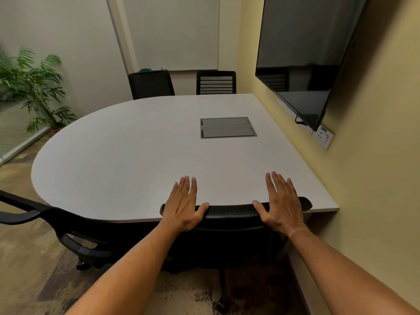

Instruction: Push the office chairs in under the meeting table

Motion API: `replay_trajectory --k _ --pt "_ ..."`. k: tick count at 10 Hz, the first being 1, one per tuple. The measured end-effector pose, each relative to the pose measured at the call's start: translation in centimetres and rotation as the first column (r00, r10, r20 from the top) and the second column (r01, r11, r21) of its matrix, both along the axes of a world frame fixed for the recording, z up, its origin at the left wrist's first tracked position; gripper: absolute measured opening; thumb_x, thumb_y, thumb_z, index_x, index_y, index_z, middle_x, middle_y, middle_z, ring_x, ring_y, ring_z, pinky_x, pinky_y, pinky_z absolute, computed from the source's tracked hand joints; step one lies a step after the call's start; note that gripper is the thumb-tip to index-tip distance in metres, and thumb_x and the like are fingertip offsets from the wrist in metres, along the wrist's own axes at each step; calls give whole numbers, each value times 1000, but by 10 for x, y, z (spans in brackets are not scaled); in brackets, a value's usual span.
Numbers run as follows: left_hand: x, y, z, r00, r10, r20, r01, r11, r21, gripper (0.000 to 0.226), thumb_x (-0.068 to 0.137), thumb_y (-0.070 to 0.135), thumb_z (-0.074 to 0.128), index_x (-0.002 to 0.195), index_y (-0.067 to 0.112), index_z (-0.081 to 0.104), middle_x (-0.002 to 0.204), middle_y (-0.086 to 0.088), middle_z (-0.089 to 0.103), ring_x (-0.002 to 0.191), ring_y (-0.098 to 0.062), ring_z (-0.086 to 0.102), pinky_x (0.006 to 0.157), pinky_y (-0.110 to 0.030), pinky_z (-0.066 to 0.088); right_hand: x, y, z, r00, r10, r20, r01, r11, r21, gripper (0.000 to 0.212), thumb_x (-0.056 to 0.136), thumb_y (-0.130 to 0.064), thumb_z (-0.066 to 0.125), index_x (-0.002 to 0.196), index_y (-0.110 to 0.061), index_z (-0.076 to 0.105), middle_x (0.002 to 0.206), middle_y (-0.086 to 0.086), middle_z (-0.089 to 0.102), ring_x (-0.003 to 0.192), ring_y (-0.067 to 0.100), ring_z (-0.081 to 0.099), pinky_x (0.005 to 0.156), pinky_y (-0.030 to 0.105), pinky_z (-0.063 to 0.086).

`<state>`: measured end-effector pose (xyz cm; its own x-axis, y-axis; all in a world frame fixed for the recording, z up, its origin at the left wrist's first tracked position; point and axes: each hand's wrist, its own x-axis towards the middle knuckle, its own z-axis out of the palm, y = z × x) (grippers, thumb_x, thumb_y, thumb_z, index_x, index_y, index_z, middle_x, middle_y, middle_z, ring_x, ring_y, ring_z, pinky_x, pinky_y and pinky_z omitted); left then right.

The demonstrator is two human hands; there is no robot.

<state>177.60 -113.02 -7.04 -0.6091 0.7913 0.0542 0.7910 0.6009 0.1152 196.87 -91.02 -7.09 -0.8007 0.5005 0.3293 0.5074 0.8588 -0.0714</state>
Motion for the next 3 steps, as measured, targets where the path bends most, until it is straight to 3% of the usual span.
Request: replay_trajectory --k 3 --pt "-18 12 95 964 -45 -263 83 987 135 88 92 64 15 150 6 -14 160 -16 -13 148 -25 -14 119 -36 -8 -38 -14 95 979 75 -189 -53 991 121 93 84 -63 40 153 -8 12 160 19 15 148 32 13 121 49 10"
